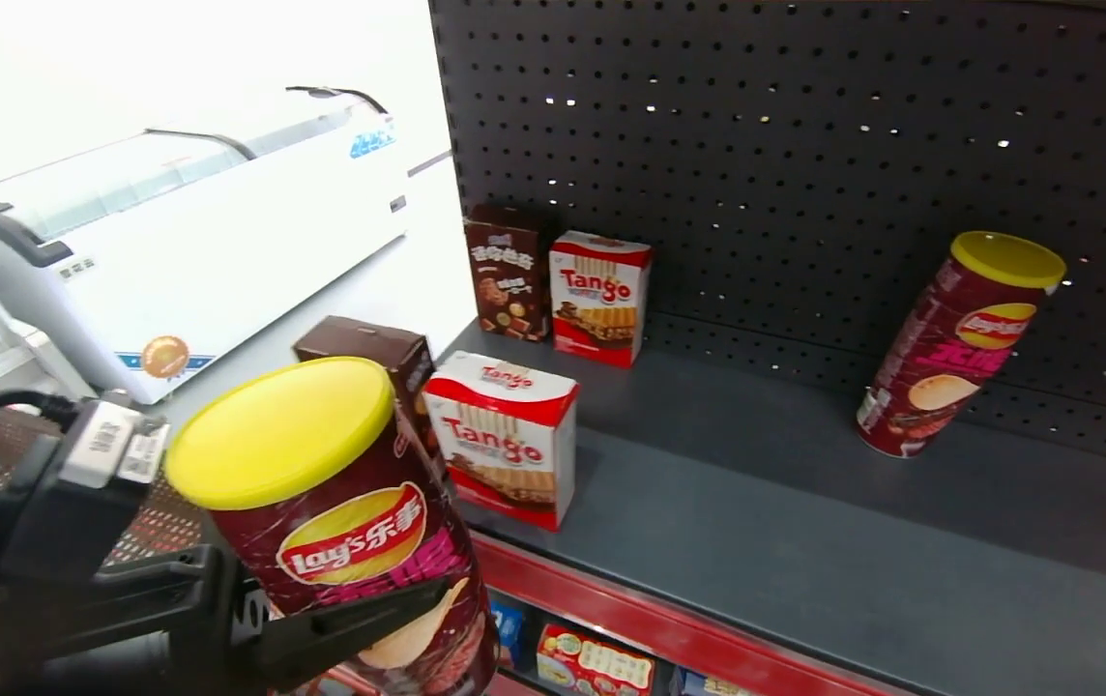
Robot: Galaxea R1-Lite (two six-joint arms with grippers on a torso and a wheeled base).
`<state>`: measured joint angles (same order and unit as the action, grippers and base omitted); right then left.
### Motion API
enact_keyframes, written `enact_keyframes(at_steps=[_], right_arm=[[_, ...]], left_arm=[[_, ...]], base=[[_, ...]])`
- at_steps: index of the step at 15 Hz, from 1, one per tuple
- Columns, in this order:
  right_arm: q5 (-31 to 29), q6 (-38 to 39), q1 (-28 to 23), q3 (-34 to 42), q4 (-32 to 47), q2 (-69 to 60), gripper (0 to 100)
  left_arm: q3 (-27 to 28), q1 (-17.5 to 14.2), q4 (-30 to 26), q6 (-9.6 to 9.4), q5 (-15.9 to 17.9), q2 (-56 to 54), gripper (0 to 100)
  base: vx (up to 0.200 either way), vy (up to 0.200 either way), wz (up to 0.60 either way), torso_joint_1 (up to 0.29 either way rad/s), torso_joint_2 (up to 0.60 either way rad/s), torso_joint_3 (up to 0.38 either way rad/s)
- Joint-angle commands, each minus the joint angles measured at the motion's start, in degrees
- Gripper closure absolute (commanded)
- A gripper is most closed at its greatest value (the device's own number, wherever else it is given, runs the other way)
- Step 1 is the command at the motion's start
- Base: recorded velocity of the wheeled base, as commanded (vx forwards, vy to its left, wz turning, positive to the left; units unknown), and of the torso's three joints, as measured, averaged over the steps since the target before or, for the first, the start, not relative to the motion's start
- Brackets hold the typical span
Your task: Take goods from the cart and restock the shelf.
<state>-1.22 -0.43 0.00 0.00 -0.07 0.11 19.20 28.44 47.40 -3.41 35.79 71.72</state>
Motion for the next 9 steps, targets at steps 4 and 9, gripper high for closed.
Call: enact_keyframes(at_steps=[4,9], right_arm=[[0.0,0.0,0.0,0.0,-0.1,0.1,0],[0.0,0.0,0.0,0.0,-0.1,0.1,0]], left_arm=[[1.5,-0.1,0.9,-0.01,0.1,2.8,100],[1.5,-0.1,0.9,0.07,0.1,2.8,100]], base=[[0.000,0.000,-0.60,0.005,0.00,0.004],[0.000,0.000,0.00,0.000,0.00,0.000]])
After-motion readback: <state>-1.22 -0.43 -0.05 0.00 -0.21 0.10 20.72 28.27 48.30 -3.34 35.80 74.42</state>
